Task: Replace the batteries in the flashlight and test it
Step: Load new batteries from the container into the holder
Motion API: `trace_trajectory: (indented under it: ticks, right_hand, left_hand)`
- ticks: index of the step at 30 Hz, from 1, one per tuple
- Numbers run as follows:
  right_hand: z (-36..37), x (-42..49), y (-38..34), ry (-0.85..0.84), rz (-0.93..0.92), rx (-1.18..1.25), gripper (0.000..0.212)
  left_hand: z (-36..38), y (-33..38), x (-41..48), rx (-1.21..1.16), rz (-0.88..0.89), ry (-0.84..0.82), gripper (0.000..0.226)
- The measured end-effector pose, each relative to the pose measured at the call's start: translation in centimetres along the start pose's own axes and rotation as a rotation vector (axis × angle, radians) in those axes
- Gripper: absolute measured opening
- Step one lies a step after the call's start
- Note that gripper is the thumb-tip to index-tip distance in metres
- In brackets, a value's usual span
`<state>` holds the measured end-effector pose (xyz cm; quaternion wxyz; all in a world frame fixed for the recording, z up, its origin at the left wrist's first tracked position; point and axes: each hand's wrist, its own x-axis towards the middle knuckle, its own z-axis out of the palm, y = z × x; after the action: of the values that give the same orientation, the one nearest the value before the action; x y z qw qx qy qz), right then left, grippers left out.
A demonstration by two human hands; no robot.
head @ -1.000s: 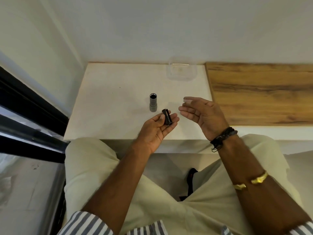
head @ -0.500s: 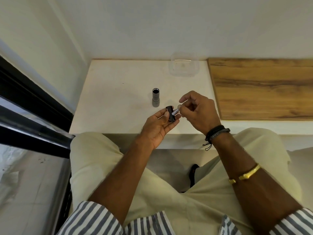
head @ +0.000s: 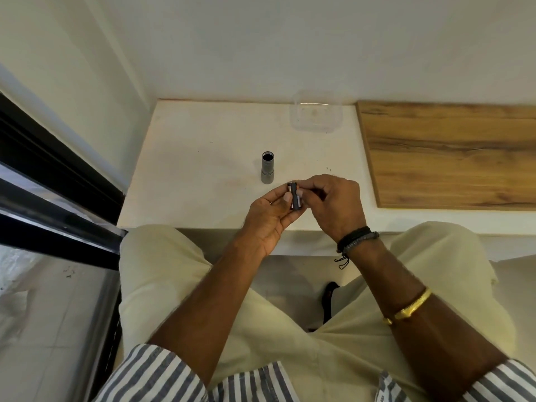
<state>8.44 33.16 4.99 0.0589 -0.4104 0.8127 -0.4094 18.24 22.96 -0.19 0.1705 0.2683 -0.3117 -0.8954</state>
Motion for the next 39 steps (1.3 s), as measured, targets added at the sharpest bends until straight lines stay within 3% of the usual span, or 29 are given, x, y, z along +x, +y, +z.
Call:
trace_trajectory:
  ticks: [4,10,15,19,22,31,39]
  right_hand:
    - [0.7,-0.6,0.1,0.045,0.002,0.0,0.019]
    - [1.1,-0.9,0.4,0.037,0.165,0.151,0.015]
    - [1.0,-0.8,0.3,0.051,0.128,0.134,0.016]
    - [0.5,-0.4,0.6,-0.075,0.082,0.154,0.042]
    - [0.5,0.0,1.2,-0.124,0.049,0.103,0.034]
    - [0.6,0.1,1.7,-0.133,0.101,0.127,0.03]
    - [1.6,0.3,2.1,-0.21,0.144,0.183,0.035]
  left_hand:
    - [-0.3,0.1,0.2,-0.004,0.007,-0.001,0.022]
    - [-0.7,0.6,0.5,-0.008,-0.012,-0.02,0.024]
    - [-0.8,1.2,0.5,0.048,0.002,-0.05,0.026]
    - [-0.8,2.0,0.5,0.247,0.039,-0.049,0.039]
    - [-0.9,2.0,0.4,0.313,0.049,-0.026,0.044]
    - [-1.1,1.3,0.6,0.337,0.074,0.022,0.02]
    - [-1.1,0.6,0.8,0.292,0.073,0.074,0.019]
